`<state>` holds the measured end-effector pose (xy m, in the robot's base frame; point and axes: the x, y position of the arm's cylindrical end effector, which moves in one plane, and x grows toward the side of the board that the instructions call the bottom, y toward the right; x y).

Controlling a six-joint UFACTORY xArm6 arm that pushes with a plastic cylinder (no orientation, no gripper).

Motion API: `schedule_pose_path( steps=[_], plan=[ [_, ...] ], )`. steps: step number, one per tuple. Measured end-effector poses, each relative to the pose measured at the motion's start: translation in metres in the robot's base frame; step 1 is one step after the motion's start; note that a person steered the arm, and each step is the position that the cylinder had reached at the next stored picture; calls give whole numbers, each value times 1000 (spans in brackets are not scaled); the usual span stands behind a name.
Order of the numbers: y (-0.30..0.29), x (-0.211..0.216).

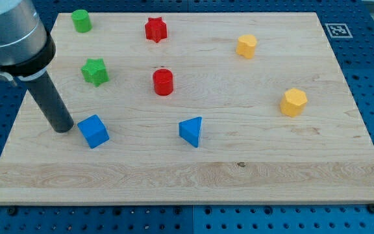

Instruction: Move the blue cube to the right of the red circle

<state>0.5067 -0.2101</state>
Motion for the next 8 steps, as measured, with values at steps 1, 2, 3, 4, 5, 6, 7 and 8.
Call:
schedule_pose_path(
  steps=[1, 2, 3, 4, 5, 6, 7, 8],
  plan=[
    [12, 21],
    [20, 21],
    [47, 21],
    [60, 21],
    [71, 21],
    [84, 19],
    [102, 6],
    [127, 3]
  ],
)
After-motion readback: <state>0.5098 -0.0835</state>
